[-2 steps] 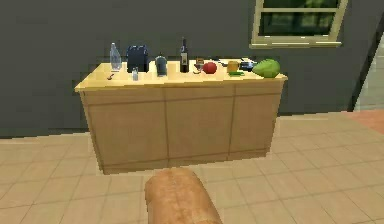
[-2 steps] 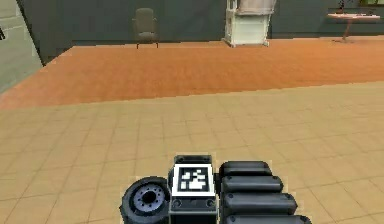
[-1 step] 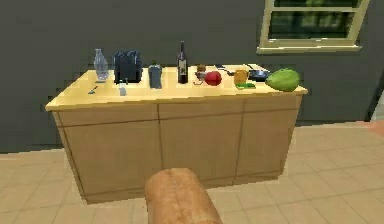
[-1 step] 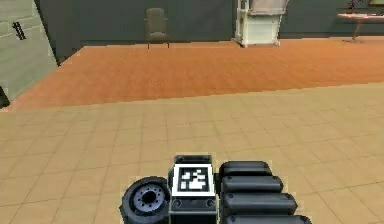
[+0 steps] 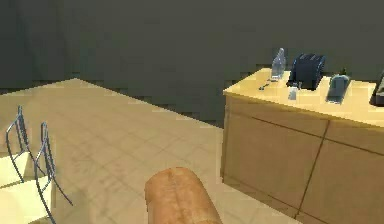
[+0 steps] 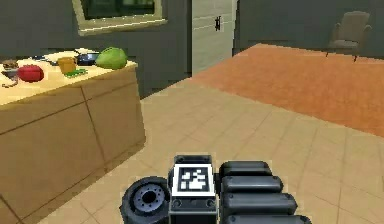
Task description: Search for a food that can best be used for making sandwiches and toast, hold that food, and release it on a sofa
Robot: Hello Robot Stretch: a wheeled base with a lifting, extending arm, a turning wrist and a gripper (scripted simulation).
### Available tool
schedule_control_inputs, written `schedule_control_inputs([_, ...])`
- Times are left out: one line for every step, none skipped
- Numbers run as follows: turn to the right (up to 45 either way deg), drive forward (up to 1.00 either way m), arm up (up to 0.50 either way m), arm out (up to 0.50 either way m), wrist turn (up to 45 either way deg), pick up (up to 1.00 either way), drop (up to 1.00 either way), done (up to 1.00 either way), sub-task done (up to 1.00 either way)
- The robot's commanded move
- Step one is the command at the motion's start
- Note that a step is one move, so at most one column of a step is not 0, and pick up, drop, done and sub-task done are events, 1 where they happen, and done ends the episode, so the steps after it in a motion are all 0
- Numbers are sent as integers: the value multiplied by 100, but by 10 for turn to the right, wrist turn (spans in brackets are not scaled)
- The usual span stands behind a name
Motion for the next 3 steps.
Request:
schedule_control_inputs([-240, 0, 0, 0, 0, 0, 0, 0, 0])
schedule_control_inputs([0, 100, 0, 0, 0, 0, 0, 0, 0])
schedule_control_inputs([0, 40, 0, 0, 0, 0, 0, 0, 0])
